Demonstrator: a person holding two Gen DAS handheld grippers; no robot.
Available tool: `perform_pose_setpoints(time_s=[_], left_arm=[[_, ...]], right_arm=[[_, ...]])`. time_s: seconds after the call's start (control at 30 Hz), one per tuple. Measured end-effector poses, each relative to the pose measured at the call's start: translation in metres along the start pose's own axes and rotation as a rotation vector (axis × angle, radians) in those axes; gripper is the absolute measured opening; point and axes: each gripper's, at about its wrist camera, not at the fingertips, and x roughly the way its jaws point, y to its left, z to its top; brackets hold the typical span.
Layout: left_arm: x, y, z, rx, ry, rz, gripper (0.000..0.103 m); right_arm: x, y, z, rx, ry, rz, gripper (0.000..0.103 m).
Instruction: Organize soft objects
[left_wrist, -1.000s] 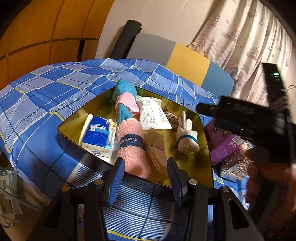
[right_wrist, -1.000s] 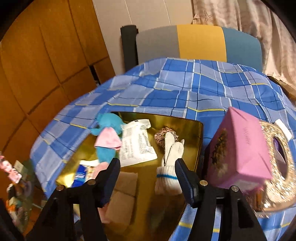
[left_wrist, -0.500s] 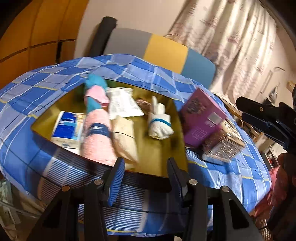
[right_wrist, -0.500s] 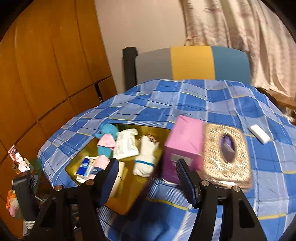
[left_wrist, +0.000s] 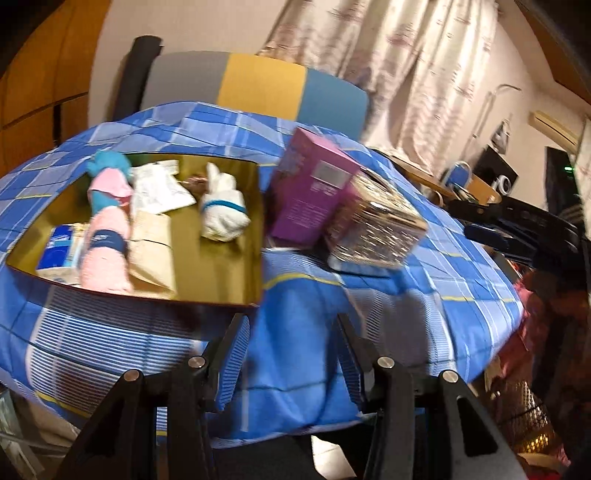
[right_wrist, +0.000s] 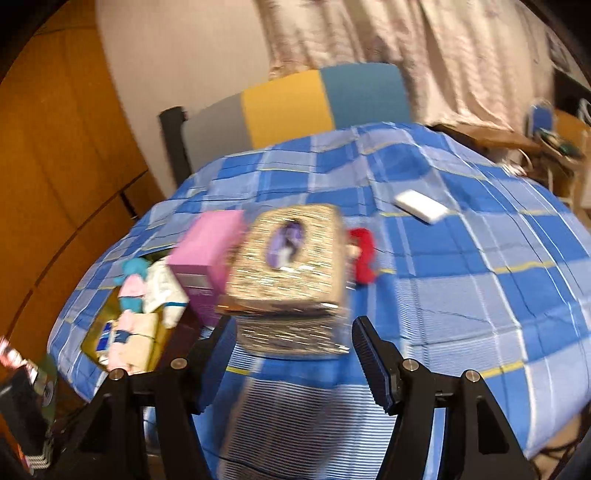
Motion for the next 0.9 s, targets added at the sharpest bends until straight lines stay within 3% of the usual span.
perform_pose_setpoints(time_s=[0.23, 0.43, 0.9], left_arm=[[0.005, -0.023, -0.012, 0.025, 0.035, -0.022, 0.048], [-0.002, -0.029, -0.014, 0.027, 0.022, -0.003, 0.048], [0.004, -0.019, -0.015, -0.005, 0.046, 0.014, 0.048]], right_arm=[[0.018, -0.063, 0.004, 0.11, 0.054, -0.04, 0.066], [0.061, -0.102, 0.02, 0.139, 0.134, -0.07, 0.066], [0.157, -0.12, 0.084, 0.092, 0.217, -0.122, 0.066]])
